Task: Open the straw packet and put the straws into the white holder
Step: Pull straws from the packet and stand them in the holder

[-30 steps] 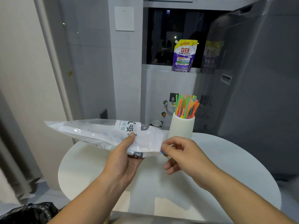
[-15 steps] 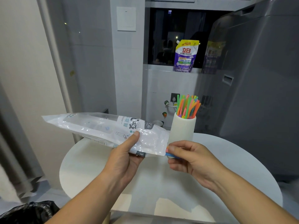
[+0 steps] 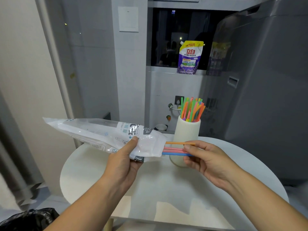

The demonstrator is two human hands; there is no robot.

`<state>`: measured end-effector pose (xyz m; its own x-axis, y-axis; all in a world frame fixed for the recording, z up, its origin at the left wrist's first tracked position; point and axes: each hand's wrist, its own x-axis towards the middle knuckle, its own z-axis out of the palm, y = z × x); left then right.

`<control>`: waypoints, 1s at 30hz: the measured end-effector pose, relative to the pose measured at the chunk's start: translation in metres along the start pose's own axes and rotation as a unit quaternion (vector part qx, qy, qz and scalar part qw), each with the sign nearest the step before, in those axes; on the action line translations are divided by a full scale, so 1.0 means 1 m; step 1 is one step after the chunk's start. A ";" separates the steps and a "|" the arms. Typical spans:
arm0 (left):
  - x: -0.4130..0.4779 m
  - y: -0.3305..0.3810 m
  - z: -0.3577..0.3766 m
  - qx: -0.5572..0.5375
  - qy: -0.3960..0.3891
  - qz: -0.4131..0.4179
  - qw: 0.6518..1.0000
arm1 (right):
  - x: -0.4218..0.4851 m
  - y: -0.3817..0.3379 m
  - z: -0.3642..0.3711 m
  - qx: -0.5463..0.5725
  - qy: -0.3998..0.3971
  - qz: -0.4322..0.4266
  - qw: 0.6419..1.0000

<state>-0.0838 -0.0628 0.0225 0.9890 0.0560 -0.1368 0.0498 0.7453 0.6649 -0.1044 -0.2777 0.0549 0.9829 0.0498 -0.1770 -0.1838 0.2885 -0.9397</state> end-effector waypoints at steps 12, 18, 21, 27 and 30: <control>-0.001 -0.002 0.004 -0.016 0.017 -0.018 1.000 | 0.001 -0.002 0.000 0.092 0.014 -0.010 0.996; -0.003 0.001 0.006 -0.045 0.025 -0.024 0.998 | 0.000 0.020 0.018 0.206 0.008 -0.019 0.978; -0.003 0.000 0.006 -0.054 0.025 -0.026 0.998 | 0.000 0.034 0.025 0.180 -0.010 -0.009 0.984; -0.009 -0.006 0.011 -0.048 0.006 -0.028 0.998 | 0.003 0.031 0.040 0.188 0.028 -0.035 0.981; -0.010 -0.009 0.014 -0.044 0.003 -0.034 0.998 | 0.006 0.025 0.042 0.209 0.052 -0.042 0.976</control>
<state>-0.0927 -0.0796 0.0277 0.9828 0.0076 -0.1846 0.1041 0.8024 0.5876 -0.1034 -0.2303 0.0422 0.9847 -0.0831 -0.1534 -0.0624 0.6532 -0.7546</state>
